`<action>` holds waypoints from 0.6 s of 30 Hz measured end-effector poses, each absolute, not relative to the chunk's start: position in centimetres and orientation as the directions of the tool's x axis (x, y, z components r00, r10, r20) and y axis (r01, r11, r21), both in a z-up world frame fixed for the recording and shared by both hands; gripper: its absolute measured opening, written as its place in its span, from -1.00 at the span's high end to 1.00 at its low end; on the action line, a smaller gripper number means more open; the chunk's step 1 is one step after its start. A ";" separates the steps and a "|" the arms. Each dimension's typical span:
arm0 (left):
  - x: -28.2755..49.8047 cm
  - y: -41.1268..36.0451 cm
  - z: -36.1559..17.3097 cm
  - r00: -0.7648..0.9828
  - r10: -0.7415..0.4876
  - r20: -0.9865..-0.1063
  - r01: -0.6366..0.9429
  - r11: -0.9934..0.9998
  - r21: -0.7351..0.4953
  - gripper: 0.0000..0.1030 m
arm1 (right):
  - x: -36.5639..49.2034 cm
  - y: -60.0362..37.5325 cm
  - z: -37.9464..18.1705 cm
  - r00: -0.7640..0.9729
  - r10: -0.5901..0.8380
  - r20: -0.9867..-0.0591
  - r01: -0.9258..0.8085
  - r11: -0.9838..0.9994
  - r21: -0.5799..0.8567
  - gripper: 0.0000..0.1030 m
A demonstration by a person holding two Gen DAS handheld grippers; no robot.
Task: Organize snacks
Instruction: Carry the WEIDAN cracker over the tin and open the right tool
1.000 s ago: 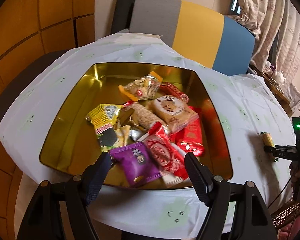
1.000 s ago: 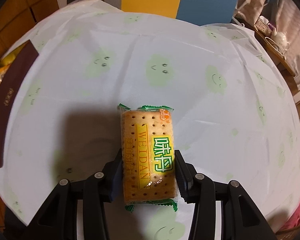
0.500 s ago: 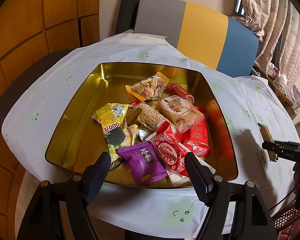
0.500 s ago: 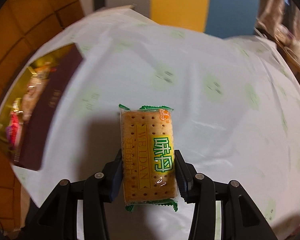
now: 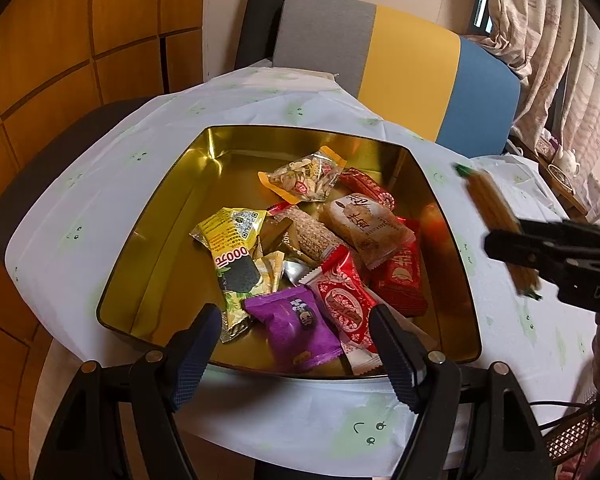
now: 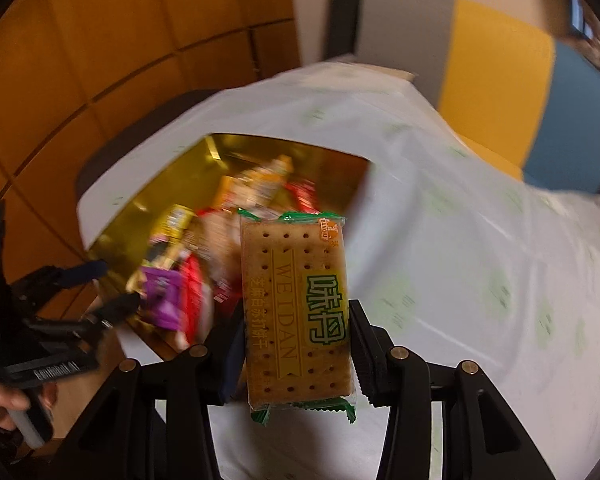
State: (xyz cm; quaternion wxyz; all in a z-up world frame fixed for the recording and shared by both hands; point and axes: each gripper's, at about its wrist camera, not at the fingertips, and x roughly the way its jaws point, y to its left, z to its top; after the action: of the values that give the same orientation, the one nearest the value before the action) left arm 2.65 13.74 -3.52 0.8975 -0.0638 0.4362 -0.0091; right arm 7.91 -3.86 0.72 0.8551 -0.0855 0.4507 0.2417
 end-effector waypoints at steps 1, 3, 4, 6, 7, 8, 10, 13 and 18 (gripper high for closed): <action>2.7 13.8 -3.5 0.620 -0.069 -0.782 -0.042 0.992 -0.122 -0.50 | 7.7 -3.1 1.0 0.472 0.346 -0.811 -0.506 0.860 0.072 0.09; 2.7 14.1 -3.5 0.621 -0.066 -0.781 -0.047 0.991 -0.122 -0.50 | 8.1 -0.9 0.7 0.459 0.362 -0.811 -0.536 0.841 0.072 0.09; 2.8 14.2 -3.5 0.620 -0.065 -0.782 -0.050 0.991 -0.122 -0.50 | 8.0 -0.6 0.5 0.453 0.367 -0.813 -0.545 0.835 0.073 0.09; 2.8 14.4 -3.6 0.619 -0.064 -0.783 -0.055 0.991 -0.124 -0.50 | 8.6 0.9 -0.5 0.433 0.366 -0.824 -0.559 0.826 0.073 0.09; 2.9 14.5 -3.6 0.620 -0.064 -0.782 -0.056 0.990 -0.126 -0.50 | 9.4 1.9 -1.4 0.422 0.361 -0.831 -0.564 0.823 0.071 0.09; 2.9 14.6 -3.6 0.621 -0.063 -0.781 -0.060 0.990 -0.128 -0.50 | 9.7 2.4 -1.9 0.413 0.357 -0.838 -0.570 0.819 0.069 0.09; 3.0 14.8 -3.7 0.621 -0.059 -0.782 -0.066 0.990 -0.127 -0.50 | 10.3 3.4 -2.9 0.394 0.341 -0.853 -0.580 0.813 0.057 0.09; 3.1 15.1 -3.9 0.614 -0.055 -0.787 -0.076 0.989 -0.129 -0.50 | 11.0 3.8 -4.4 0.371 0.314 -0.874 -0.579 0.814 0.047 0.08; 3.4 15.4 -4.4 0.609 -0.056 -0.791 -0.082 0.988 -0.133 -0.50 | 10.5 3.4 -4.2 0.370 0.330 -0.869 -0.588 0.807 0.057 -0.09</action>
State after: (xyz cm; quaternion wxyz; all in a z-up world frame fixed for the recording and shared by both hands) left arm 3.40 15.42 -4.35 0.8935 -0.0779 0.4421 0.0073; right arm 10.54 3.41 -4.23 0.8169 -0.1324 0.4861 0.2810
